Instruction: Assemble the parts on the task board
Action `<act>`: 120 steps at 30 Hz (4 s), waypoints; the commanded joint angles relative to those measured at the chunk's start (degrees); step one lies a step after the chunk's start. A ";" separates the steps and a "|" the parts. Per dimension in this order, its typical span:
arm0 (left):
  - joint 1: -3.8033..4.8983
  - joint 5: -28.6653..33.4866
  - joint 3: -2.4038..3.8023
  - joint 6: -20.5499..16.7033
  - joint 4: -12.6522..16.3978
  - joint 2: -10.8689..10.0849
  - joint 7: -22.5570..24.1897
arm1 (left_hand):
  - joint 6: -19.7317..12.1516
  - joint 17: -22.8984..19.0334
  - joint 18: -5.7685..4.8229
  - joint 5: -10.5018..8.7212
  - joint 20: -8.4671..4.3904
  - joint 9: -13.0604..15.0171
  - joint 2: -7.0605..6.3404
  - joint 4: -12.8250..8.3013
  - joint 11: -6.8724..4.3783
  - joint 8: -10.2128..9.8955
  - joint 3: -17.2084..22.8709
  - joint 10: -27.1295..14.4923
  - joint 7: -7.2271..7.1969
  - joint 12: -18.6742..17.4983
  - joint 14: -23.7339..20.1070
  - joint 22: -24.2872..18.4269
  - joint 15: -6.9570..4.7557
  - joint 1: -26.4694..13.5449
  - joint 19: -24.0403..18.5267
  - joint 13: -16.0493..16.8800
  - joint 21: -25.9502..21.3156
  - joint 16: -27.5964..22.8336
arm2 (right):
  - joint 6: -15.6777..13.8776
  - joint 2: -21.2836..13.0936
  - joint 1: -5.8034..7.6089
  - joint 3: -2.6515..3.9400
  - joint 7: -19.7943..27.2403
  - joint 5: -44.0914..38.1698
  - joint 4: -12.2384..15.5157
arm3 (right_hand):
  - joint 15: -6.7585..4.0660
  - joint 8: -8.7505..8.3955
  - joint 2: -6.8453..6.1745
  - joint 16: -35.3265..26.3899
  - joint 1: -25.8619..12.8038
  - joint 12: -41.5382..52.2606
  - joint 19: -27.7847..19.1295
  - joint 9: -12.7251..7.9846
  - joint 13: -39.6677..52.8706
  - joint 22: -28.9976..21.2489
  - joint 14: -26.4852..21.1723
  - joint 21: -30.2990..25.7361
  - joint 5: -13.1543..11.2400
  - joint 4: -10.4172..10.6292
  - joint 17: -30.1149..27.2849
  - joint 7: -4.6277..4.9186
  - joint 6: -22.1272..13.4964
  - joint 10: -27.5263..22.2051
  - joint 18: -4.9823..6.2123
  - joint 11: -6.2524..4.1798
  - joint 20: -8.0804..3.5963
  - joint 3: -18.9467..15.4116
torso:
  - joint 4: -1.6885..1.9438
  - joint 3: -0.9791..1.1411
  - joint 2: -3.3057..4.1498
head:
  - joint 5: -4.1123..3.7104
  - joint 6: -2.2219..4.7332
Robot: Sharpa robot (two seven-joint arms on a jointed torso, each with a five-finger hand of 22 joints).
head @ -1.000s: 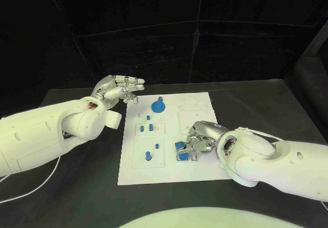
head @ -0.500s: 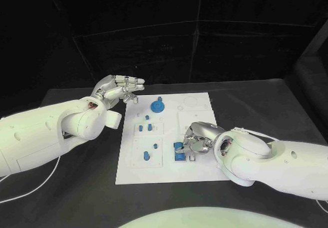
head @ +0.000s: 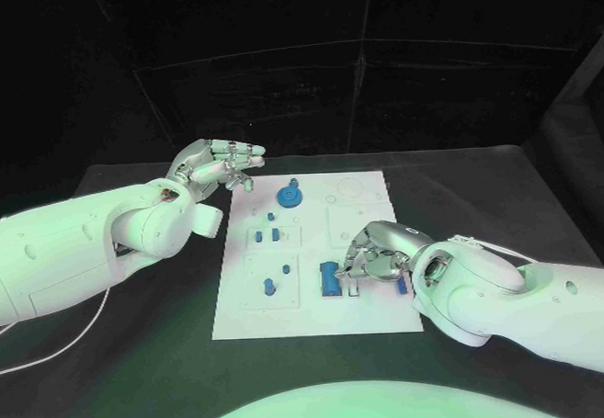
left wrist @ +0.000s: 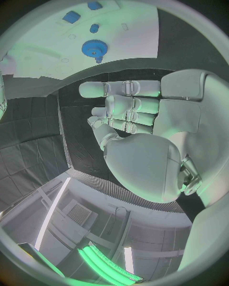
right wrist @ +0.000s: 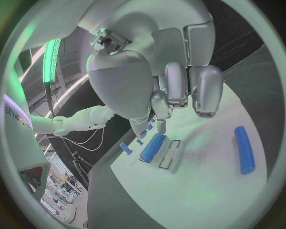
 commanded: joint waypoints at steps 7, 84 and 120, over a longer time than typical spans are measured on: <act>0.08 0.14 0.02 0.50 -0.04 -0.01 0.11 | -0.54 -0.05 0.72 0.12 0.01 -0.07 0.41 -0.07 0.01 0.28 -0.24 -0.25 0.04 0.39 -0.55 -0.08 0.05 0.14 -0.30 0.06 -0.35 -0.36 | -5.52 -6.28 0.48 0.09 7.57 8.20 3.02 | 0.73 -0.84 0.11 -0.21 -0.31 -0.61 -0.08 -0.30 0.06 -0.03 4.17 -0.12 -0.39 0.15 6.78 0.24 -0.03 -0.24 -0.38 0.44 0.64 -0.75 | -0.06 0.00 0.07 | -0.39 0.35; 0.06 0.13 -0.10 0.99 0.09 -0.17 -0.15 | -0.63 -0.21 0.72 0.12 0.04 -0.12 0.52 -0.11 0.04 0.40 -0.28 -0.52 0.08 0.72 -0.68 -0.10 0.09 0.17 -0.32 0.15 -0.46 -0.39 | 20.81 -4.79 -0.17 -0.14 -9.38 -14.37 -1.26 | 0.18 -4.54 2.53 -0.86 9.44 -2.90 -0.60 1.98 0.02 -0.79 4.00 -1.05 11.17 -3.93 6.42 -0.51 2.98 -1.43 -0.19 -0.29 0.33 0.64 | 0.13 -0.03 0.08 | -2.55 0.07; 0.07 0.13 -0.16 1.25 0.36 -0.28 -0.34 | -0.66 -0.17 0.73 0.13 0.04 -0.14 0.55 -0.20 0.05 0.45 -0.24 -0.61 0.08 0.83 -0.68 -0.10 0.08 0.29 -0.32 0.18 -0.48 -0.35 | -0.22 -3.67 -0.12 -0.08 -7.18 8.71 2.25 | 0.04 -6.84 -4.11 -0.42 1.59 -2.25 0.14 3.14 0.98 0.52 4.26 -0.44 14.55 2.38 7.39 -0.70 4.55 0.13 -0.38 -0.43 0.10 14.37 | 0.16 -0.12 0.10 | -2.16 -0.15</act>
